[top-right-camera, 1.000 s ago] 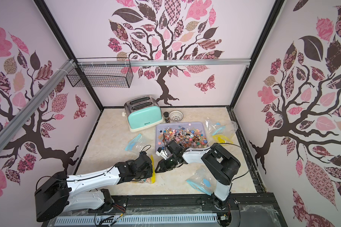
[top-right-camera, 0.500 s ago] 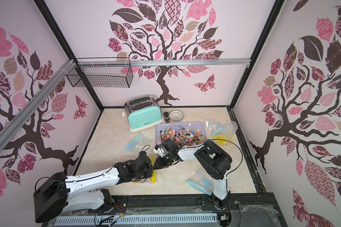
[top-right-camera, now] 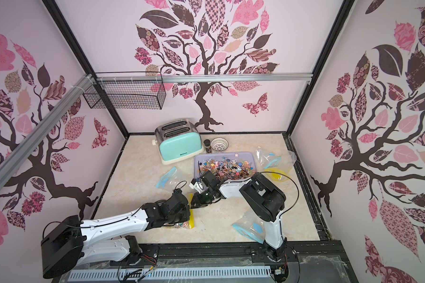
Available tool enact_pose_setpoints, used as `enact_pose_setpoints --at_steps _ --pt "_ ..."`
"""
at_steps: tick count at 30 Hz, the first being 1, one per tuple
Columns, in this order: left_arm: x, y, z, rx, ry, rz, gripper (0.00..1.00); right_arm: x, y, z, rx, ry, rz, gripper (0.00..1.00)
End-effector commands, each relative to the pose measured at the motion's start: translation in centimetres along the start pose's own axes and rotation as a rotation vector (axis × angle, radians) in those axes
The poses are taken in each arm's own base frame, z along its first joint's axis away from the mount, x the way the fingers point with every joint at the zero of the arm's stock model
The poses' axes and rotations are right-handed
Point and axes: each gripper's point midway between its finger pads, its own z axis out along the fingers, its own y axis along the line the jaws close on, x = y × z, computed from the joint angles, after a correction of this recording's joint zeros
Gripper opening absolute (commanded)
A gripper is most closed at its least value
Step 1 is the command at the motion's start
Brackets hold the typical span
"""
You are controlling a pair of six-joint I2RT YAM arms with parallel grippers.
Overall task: Pour candies out of the ziploc bag
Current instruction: Open the ziploc bag at the center of the board.
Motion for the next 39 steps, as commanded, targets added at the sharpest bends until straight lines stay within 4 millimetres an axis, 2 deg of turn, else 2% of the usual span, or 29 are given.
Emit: enact_pose_setpoints --at_steps 1,10,13,15,20,23,26,31,39 --pt "-0.3 -0.8 -0.2 0.036 -0.019 -0.006 0.0 -0.4 1.4 -0.6 -0.033 -0.007 -0.026 0.24" --pt "-0.3 -0.7 0.0 0.014 -0.009 -0.004 0.0 -0.6 1.9 -0.4 -0.067 -0.004 -0.031 0.18" --pt "-0.4 -0.7 0.1 0.0 -0.007 0.002 0.0 -0.6 2.2 -0.4 -0.087 -0.002 -0.031 0.12" --pt "-0.6 -0.8 0.0 -0.007 -0.008 0.006 0.0 -0.6 2.4 -0.4 -0.099 0.0 -0.031 0.02" --pt "-1.3 -1.3 -0.5 -0.016 -0.029 0.029 0.43 -0.4 2.4 -0.6 -0.097 -0.006 -0.033 0.0" --pt "-1.8 -1.3 -0.6 -0.032 -0.041 0.046 0.51 -0.3 2.4 -0.7 -0.092 -0.009 -0.033 0.0" --pt "-2.1 -1.1 -0.3 -0.062 -0.05 0.061 0.51 -0.3 2.3 -0.6 -0.089 -0.008 -0.031 0.0" --pt "-2.2 -0.6 0.2 -0.104 -0.05 0.075 0.45 0.0 2.1 -0.7 -0.083 -0.007 -0.029 0.0" --pt "-2.8 -0.3 -0.1 -0.114 -0.084 0.067 0.33 0.2 1.8 -0.7 -0.07 -0.004 -0.028 0.0"
